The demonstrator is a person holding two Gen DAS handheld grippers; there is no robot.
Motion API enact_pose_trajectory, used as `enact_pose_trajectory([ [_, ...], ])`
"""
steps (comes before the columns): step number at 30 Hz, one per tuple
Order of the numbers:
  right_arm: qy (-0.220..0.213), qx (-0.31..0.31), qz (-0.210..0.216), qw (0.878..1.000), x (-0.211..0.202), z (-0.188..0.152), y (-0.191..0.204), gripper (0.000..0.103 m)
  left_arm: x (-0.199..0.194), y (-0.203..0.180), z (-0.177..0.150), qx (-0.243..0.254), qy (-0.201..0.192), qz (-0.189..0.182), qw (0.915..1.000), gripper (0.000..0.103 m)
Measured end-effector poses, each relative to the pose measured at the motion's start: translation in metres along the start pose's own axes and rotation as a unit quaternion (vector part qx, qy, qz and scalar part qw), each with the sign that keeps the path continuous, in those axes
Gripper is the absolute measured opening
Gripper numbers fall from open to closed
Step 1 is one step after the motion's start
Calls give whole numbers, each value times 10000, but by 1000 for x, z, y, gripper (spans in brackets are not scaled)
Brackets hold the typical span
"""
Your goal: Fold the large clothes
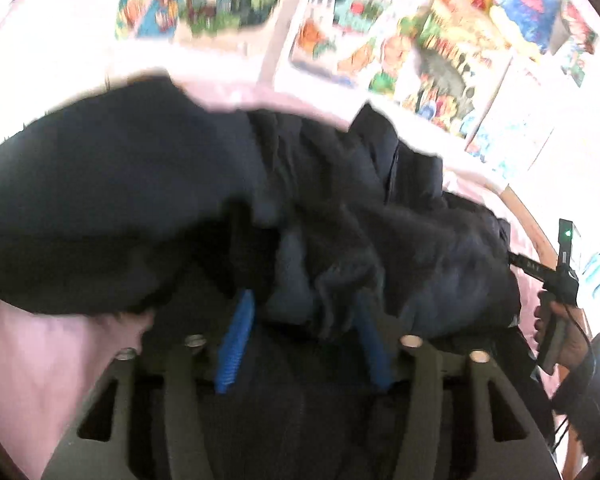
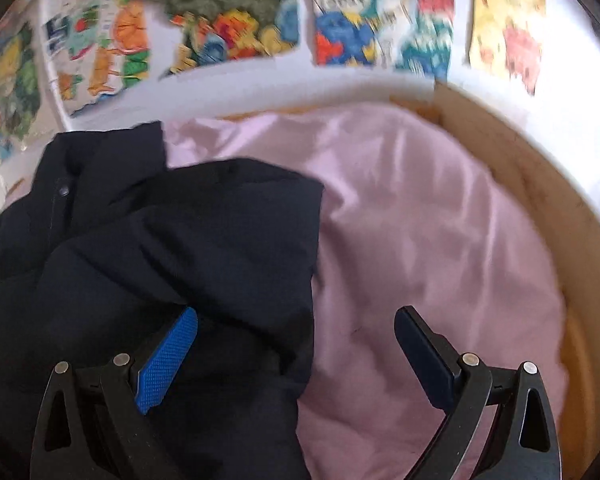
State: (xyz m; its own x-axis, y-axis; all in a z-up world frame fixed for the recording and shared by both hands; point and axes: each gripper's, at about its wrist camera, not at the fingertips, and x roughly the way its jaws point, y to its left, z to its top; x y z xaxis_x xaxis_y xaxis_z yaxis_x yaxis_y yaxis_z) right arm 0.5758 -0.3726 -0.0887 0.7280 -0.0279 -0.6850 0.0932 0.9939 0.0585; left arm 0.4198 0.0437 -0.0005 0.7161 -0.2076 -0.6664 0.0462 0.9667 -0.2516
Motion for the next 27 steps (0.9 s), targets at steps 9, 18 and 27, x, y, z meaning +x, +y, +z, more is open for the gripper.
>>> enact_pose_trajectory([
  [9, 161, -511, -235, 9983, 6, -7, 25, 100, 35, -34, 14, 952, -321, 451, 9939, 61],
  [18, 474, -440, -381, 9972, 49, -25, 24, 103, 103, -1, -2, 697, 721, 964, 9903, 67],
  [27, -106, -703, -308, 9970, -36, -16, 41, 103, 37, -2, 6, 466, 378, 534, 9968, 66],
])
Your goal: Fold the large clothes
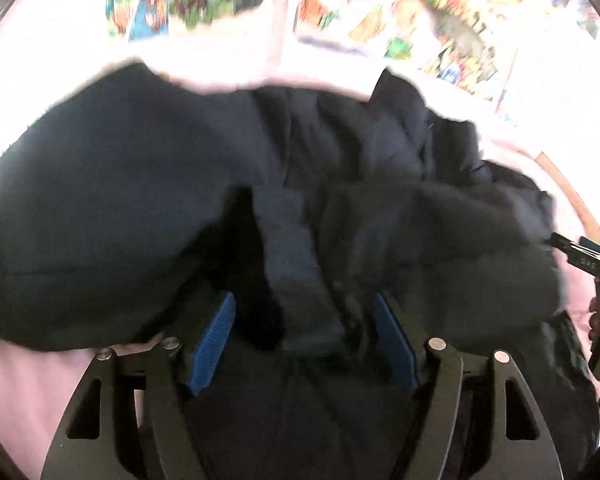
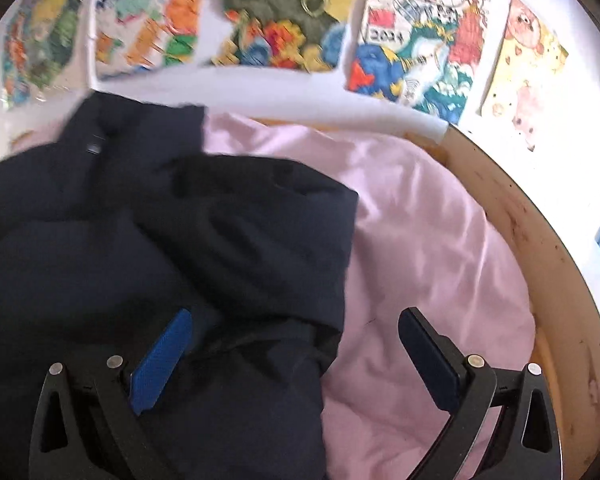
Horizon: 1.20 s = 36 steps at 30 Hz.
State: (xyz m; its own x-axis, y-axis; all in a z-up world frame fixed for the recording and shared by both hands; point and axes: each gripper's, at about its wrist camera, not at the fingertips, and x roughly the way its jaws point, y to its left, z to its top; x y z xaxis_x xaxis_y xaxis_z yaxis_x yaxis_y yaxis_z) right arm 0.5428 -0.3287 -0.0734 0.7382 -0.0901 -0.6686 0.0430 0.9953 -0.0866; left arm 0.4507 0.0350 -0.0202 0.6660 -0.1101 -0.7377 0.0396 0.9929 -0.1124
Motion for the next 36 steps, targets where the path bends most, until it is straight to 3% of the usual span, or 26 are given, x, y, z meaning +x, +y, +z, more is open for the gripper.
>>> enact_pose_trajectory([
  [3, 90, 88, 607, 9981, -26, -1, 3, 103, -56, 6, -6, -113, -467, -272, 9985, 68],
  [4, 121, 132, 851, 9962, -36, -3, 6, 103, -71, 12, -10, -224, -589, -258, 9977, 76],
  [8, 166, 207, 1719, 9848, -69, -9, 19, 103, -131, 64, -29, -1153, -916, 35, 9891, 85],
  [10, 176, 125, 1973, 9801, -81, -15, 33, 103, -151, 101, -46, -1790, -955, 259, 9789, 86],
  [13, 185, -13, 2263, 9739, -97, -30, 54, 103, -146, 153, -80, -2734, -1122, 625, 9533, 86],
  [15, 185, -163, 2419, 9700, -106, -37, 66, 103, -139, 192, -95, -3488, -1318, 808, 9243, 86],
  [17, 97, -404, 2384, 9703, -116, -39, 76, 103, -133, 228, -101, -4173, -1466, 682, 8943, 86],
  [18, -14, -538, 2312, 9714, -121, -38, 80, 103, -134, 240, -101, -4344, -1526, 649, 8853, 86],
  [19, -184, -700, 2235, 9720, -129, -36, 82, 103, -132, 249, -98, -4488, -1597, 639, 8769, 86],
  [24, -485, -800, 2015, 9750, -143, -30, 79, 103, -109, 273, -81, -4861, -1665, 624, 8557, 86],
  [27, -344, -496, 2142, 9749, -138, -35, 77, 103, -101, 291, -91, -5354, -1630, 587, 8266, 85],
  [29, -261, -373, 2196, 9745, -136, -42, 79, 103, -94, 301, -95, -5545, -1688, 577, 8128, 84],
  [30, -239, -354, 2205, 9745, -135, -44, 81, 103, -93, 306, -98, -5612, -1770, 551, 8067, 78],
  [31, -228, -349, 2236, 9738, -134, -46, 83, 103, -93, 313, -102, -5647, -1834, 498, 8031, 64],
  [32, -229, -355, 2256, 9733, -134, -48, 84, 103, -91, 315, -103, -5658, -1837, 451, 8026, 56],
  [33, -225, -370, 2275, 9728, -134, -49, 86, 103, -86, 319, -102, -5648, -1784, 411, 8047, 43],
  [36, -211, -465, 2302, 9718, -133, -51, 92, 103, -80, 322, -102, -5552, -1834, 451, 8100, 25],
])
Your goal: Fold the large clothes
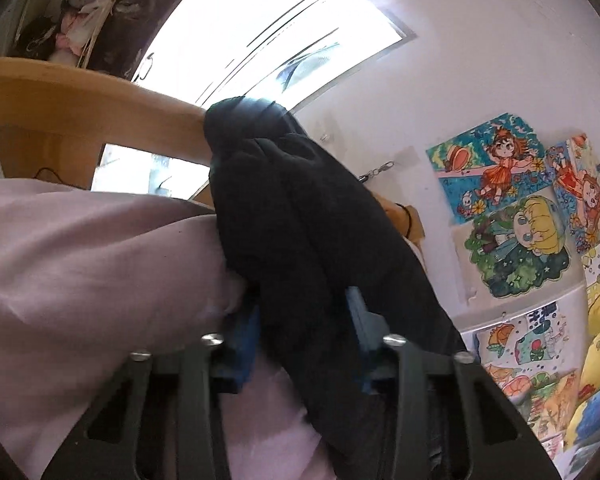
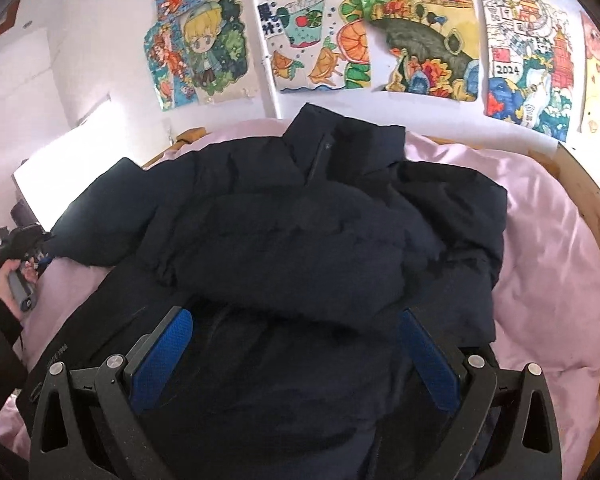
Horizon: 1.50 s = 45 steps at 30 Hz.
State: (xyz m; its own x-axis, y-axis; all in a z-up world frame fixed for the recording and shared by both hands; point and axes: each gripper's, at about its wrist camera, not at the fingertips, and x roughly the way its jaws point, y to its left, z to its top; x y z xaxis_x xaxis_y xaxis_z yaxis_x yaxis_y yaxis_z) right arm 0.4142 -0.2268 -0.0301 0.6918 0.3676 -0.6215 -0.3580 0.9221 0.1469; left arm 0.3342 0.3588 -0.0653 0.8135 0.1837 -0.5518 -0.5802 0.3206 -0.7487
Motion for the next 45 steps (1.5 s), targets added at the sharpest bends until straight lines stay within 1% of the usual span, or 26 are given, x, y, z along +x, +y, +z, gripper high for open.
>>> enact_pose_trajectory([
  [1, -7, -40, -4, 10000, 0, -1, 2, 103, 0, -1, -1, 72, -58, -16, 10000, 15],
  [3, -23, -59, -4, 10000, 0, -3, 5, 103, -2, -8, -5, 281, -244, -33, 9993, 6],
  [6, -56, -104, 7, 9999, 0, -5, 8, 103, -14, -24, -11, 827, -651, -82, 9944, 3],
  [8, -93, -123, -25, 9999, 0, -6, 8, 103, -25, -42, -18, 1333, -924, -195, 9866, 3],
  [11, -236, -47, -149, 9996, -3, -6, 4, 103, -43, -79, -32, 2234, -1229, -508, 9656, 3],
  [14, -400, 267, -272, 9985, -8, -8, -10, 103, -63, -123, -55, 3127, -1509, -937, 9331, 3],
  [16, -451, 516, -284, 9972, -11, -8, -20, 103, -85, -158, -80, 3723, -1635, -1305, 9042, 3],
  [17, -467, 632, -313, 9964, -13, -8, -25, 103, -87, -174, -90, 3899, -1660, -1399, 8949, 3],
  [19, -517, 749, -374, 9951, -17, -6, -34, 103, -102, -202, -118, 4304, -1653, -1751, 8699, 3],
  [20, -570, 843, -377, 9941, -20, -5, -38, 103, -110, -215, -135, 4523, -1643, -1955, 8545, 3],
  [21, -631, 951, -359, 9928, -24, -3, -43, 103, -117, -227, -155, 4766, -1585, -2172, 8370, 3],
  [22, -673, 1043, -332, 9917, -27, -3, -48, 103, -120, -238, -172, 4964, -1495, -2343, 8224, 3],
  [23, -723, 1187, -300, 9898, -30, -2, -55, 103, -124, -248, -197, 5236, -1337, -2570, 8012, 3],
  [24, -767, 1314, -263, 9880, -33, -2, -61, 103, -125, -255, -214, 5415, -1201, -2700, 7871, 3],
  [25, -793, 1463, -213, 9858, -35, -3, -68, 103, -124, -262, -235, 5632, -1012, -2831, 7697, 3],
  [26, -794, 1644, -170, 9830, -36, -4, -77, 103, -122, -267, -257, 5859, -806, -2952, 7504, 3],
  [27, -784, 1835, -140, 9798, -37, -5, -87, 103, -118, -271, -282, 6105, -563, -3064, 7282, 3],
  [29, -754, 2233, -37, 9718, -38, -11, -107, 103, -108, -273, -330, 6543, -91, -3174, 6863, 3],
  [30, -741, 2465, 19, 9663, -39, -14, -117, 103, -104, -272, -348, 6689, 62, -3183, 6718, 3],
  [31, -737, 2718, 61, 9595, -39, -18, -128, 103, -95, -269, -372, 6879, 289, -3166, 6525, 3],
  [32, -740, 2977, 121, 9517, -40, -24, -140, 103, -86, -266, -393, 7035, 507, -3121, 6365, 3],
  [34, -742, 3433, 169, 9361, -42, -36, -161, 103, -75, -255, -424, 7201, 865, -3054, 6170, 3],
  [37, -749, 3804, 80, 9217, -45, -52, -182, 103, -43, -236, -464, 7297, 1706, -2814, 5993, 3],
  [40, -692, 3947, -69, 9162, -45, -65, -194, 103, -20, -214, -476, 7280, 2397, -2528, 5904, 7],
  [43, -669, 4060, 4, 9114, -43, -76, -203, 103, -17, -202, -471, 7302, 2630, -2433, 5818, 8],
  [45, -693, 4030, 129, 9125, -41, -80, -205, 103, -20, -197, -458, 7234, 2744, -2512, 5816, 8],
])
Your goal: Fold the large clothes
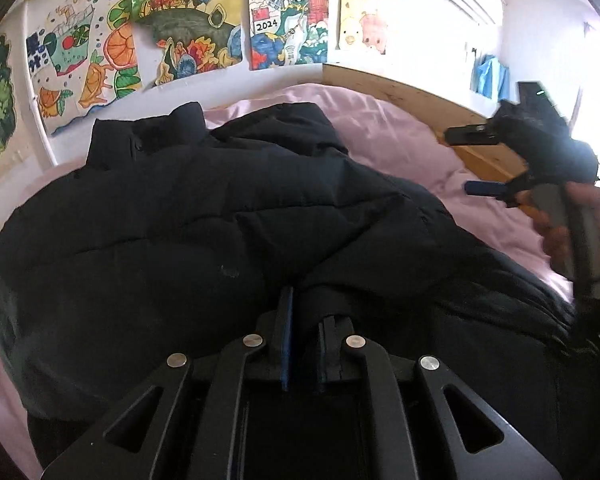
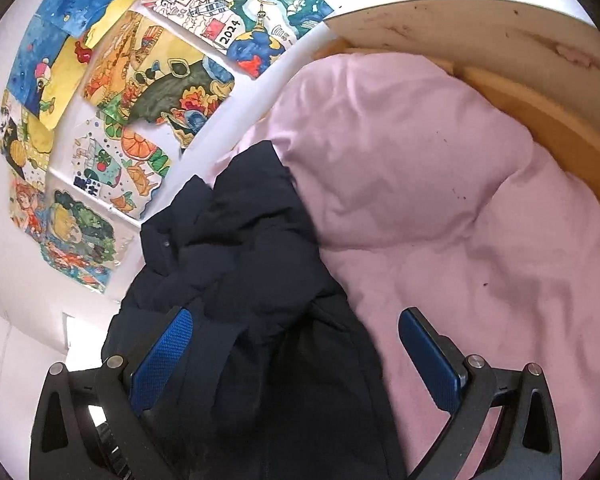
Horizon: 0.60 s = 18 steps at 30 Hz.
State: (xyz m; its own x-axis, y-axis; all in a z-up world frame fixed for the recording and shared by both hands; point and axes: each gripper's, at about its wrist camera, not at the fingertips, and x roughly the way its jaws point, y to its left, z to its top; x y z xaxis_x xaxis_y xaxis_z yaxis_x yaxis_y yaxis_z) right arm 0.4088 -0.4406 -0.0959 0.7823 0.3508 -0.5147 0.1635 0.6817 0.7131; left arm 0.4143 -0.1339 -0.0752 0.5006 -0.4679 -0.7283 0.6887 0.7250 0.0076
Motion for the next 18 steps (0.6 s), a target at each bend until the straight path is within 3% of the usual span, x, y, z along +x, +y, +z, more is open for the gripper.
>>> enact_pose_trajectory([
  [5, 519, -612, 415, 9959, 16, -7, 19, 103, -31, 12, -6, -384, 131, -375, 9985, 10],
  [10, 1417, -1226, 886, 9783, 39, -30, 45, 103, -48, 2, -14, -577, 360, -502, 9964, 12],
  [14, 1920, -1487, 1059, 9643, 49, -44, 55, 103, -51, -1, -13, -409, 462, -544, 9966, 13],
  [17, 2169, -1605, 1065, 9570, 52, -52, 56, 102, -48, 6, -13, -544, 499, -609, 9954, 14],
  [18, 2213, -1641, 1018, 9559, 54, -53, 56, 96, -47, 8, -14, -585, 514, -623, 9950, 14],
])
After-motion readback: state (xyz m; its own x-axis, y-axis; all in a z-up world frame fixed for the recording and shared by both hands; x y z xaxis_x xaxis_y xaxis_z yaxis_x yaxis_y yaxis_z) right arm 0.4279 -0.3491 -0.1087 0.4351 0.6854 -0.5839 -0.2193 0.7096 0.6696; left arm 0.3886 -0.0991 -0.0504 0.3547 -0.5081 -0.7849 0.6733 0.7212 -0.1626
